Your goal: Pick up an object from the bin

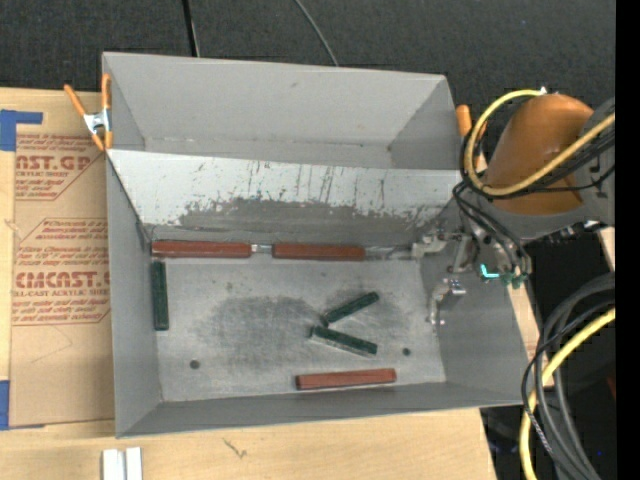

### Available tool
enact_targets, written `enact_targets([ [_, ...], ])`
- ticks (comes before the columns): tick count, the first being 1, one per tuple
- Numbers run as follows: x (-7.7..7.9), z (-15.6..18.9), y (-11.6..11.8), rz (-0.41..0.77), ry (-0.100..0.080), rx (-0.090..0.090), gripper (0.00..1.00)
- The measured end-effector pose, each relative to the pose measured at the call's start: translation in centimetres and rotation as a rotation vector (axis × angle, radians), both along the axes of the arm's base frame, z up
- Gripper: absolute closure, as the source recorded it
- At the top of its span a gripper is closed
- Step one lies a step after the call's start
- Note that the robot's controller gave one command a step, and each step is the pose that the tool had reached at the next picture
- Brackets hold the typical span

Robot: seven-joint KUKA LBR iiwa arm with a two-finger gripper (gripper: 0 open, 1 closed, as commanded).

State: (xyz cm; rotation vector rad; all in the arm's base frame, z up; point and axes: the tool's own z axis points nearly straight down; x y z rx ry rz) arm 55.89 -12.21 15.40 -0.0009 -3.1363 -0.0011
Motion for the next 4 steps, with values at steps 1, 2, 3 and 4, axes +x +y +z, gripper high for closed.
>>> enact_targets([
  [1, 0.2, 0.4, 0.0, 0.001, -0.007, -0.001, 0.0],
  [2, -0.8, -3.0, 3.3, 0.118, -0.015, -0.005, 0.0],
  [3, -2.2, -4.0, 8.1, 0.34, 0.005, 0.004, 0.0],
  [4, -1.6, -1.8, 9.0, 0.312, -0.012, 0.001, 0.0],
])
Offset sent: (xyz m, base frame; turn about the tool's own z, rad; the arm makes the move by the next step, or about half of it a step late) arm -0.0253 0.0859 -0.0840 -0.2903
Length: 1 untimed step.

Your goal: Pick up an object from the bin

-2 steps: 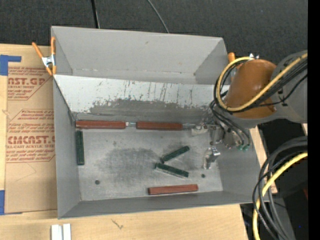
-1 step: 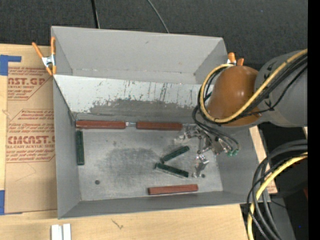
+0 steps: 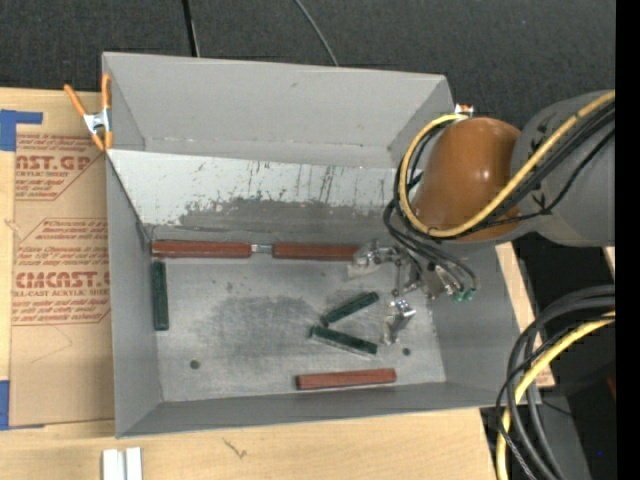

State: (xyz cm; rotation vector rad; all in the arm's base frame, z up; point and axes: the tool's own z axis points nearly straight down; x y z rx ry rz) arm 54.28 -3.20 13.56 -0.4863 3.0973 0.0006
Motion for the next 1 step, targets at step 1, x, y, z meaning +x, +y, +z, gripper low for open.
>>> enact_targets([
  [1, -1.01, -5.25, 0.85, -0.229, 0.004, 0.001, 0.0],
])
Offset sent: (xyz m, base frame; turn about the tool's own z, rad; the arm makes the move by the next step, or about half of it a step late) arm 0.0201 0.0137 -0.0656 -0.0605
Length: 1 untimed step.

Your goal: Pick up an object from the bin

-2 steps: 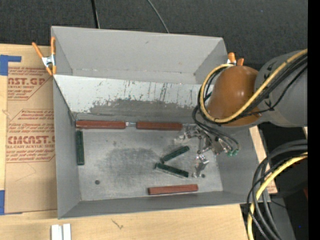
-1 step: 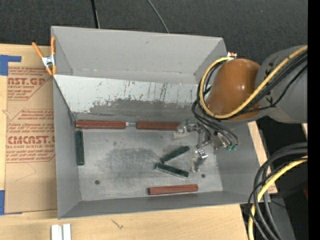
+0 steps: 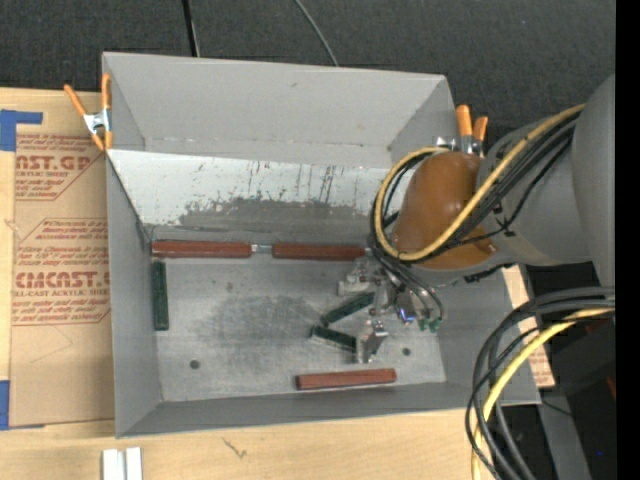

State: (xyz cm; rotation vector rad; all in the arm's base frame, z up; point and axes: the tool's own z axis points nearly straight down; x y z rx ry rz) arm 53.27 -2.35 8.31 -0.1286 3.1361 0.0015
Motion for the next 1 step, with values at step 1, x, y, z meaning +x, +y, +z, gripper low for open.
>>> enact_targets([
  [1, 3.32, -0.72, 0.38, 0.289, -0.001, -0.005, 1.0],
])
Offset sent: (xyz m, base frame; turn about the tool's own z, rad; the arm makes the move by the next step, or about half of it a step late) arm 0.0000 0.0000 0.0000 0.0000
